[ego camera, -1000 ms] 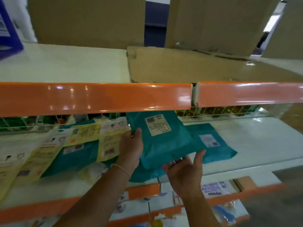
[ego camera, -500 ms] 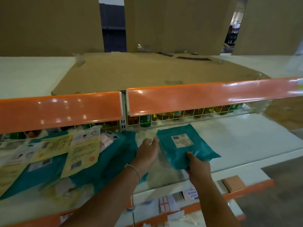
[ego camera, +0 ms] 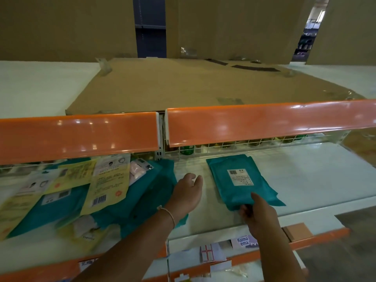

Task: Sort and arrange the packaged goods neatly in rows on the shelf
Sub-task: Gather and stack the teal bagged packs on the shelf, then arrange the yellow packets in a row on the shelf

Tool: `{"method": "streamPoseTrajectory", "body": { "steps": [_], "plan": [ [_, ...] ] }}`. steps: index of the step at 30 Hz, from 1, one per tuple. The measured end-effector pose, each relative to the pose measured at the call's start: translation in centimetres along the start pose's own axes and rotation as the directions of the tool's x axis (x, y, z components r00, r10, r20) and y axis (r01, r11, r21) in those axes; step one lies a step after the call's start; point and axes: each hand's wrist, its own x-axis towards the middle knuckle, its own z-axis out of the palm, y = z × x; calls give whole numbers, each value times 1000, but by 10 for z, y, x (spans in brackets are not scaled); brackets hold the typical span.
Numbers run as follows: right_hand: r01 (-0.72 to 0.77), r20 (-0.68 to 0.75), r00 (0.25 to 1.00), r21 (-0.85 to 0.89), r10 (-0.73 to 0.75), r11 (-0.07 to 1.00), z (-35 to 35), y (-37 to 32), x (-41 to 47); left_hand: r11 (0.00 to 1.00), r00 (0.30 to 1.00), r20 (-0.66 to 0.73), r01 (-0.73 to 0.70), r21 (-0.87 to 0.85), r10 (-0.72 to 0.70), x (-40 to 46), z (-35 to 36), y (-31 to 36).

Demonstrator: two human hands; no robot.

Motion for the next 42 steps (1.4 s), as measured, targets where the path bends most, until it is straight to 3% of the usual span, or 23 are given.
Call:
{"method": "streamPoseTrajectory", "body": {
  "steps": [3,6,9,15,19,26,30,34,37,42],
  "plan": [
    [97,-153,980,-177,-124,979,4,16,-6,1000,1000,21,-22,11,22,-6,-6,-2],
    [284,-189,897,-444,-399,850,13,33,-20,998,998,26,-64,22,63,-13,-16,-7],
    [433,-53,840,-536,-540,725,37,41,-44,994,994,21,-107,5,107,-23,-36,-13],
    [643,280,762,-435,-584,630,118,65,-111,974,976,-58,-212,-74,208,-48,-97,-32],
    [696,409,717,-381,-564,608,167,92,-151,957,947,-177,-281,-66,266,-62,-150,-61],
    [742,559,660,-380,-501,552,230,153,-205,959,943,-288,-223,-174,167,-87,-240,-135],
    [727,590,674,-425,-445,539,258,195,-223,981,929,-343,-175,-81,137,-105,-282,-187],
    [648,600,732,-470,-321,600,282,235,-240,983,864,-470,-159,90,183,-125,-316,-241],
    [585,624,757,-514,-194,627,296,258,-252,969,811,-552,-70,239,195,-137,-337,-279],
    [565,665,747,-620,-17,544,315,285,-254,897,789,-596,143,418,152,-144,-358,-325]
  ]
}}
